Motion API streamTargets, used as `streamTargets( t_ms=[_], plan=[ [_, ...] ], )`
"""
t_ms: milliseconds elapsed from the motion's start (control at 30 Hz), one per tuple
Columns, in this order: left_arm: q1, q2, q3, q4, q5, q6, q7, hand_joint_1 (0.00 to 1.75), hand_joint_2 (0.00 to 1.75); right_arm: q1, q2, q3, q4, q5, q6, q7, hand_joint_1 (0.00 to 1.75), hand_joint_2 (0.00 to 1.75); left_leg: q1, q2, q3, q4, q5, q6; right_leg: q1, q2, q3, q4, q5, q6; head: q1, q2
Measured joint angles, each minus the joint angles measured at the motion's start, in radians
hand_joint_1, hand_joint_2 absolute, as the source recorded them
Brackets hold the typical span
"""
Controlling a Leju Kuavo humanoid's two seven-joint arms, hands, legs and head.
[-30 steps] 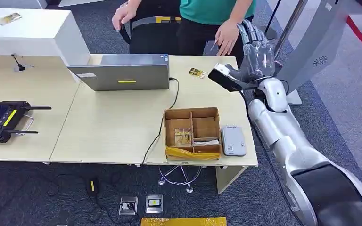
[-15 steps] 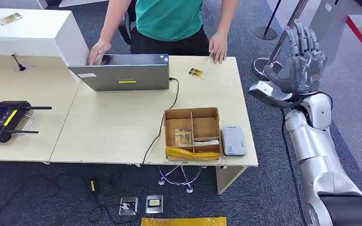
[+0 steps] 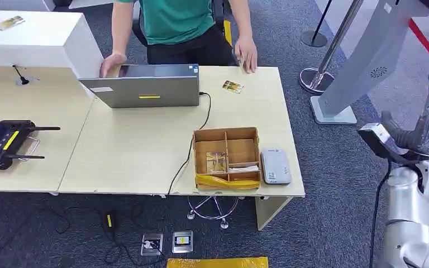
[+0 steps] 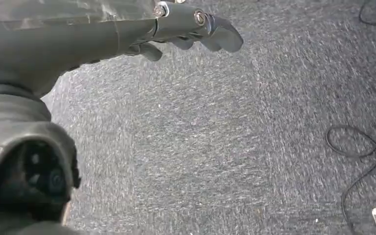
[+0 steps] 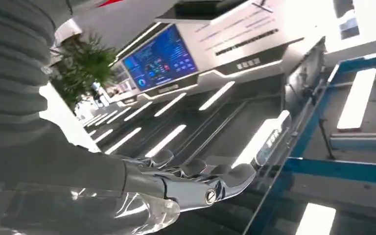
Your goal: Pass the card to the sensor for recognition and then transmit it.
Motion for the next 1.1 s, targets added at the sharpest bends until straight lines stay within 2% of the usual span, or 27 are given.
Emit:
streamTargets(
  t_ms=[300, 733, 867, 1100],
  plan=[
    [-0.002, -0.005, 0.003, 0.001, 0.035, 0.019, 0.010, 0.00, 0.00, 0.020, 0.008, -0.163, 0.089, 0.129, 0.000, 0.000, 0.00, 1.75, 0.000, 0.000, 0.000, 0.000, 0.000, 0.000, 0.000, 0.000, 0.000, 0.000, 0.000, 0.000, 0.000, 0.000],
    [-0.003, 0.030, 0.007, 0.001, 0.044, 0.011, -0.005, 0.00, 0.00, 0.046, 0.042, -0.405, 0.238, 0.293, 0.000, 0.003, 0.00, 1.75, 0.000, 0.000, 0.000, 0.000, 0.000, 0.000, 0.000, 0.000, 0.000, 0.000, -0.001, 0.001, 0.000, 0.000],
    [-0.003, 0.037, 0.007, 0.001, 0.044, 0.011, -0.009, 0.00, 0.00, 0.046, 0.051, -0.451, 0.278, 0.321, 0.000, 0.037, 0.00, 1.75, 0.000, 0.000, 0.000, 0.000, 0.000, 0.000, 0.000, 0.000, 0.000, 0.000, -0.001, 0.001, 0.000, 0.000],
    [-0.002, 0.042, 0.008, 0.001, 0.044, 0.016, -0.009, 0.00, 0.00, 0.070, 0.054, -0.509, 0.357, 0.342, 0.000, 0.155, 0.00, 1.75, 0.000, 0.000, 0.000, 0.000, 0.000, 0.000, 0.000, 0.000, 0.000, 0.000, -0.001, 0.000, 0.000, 0.000]
  ],
)
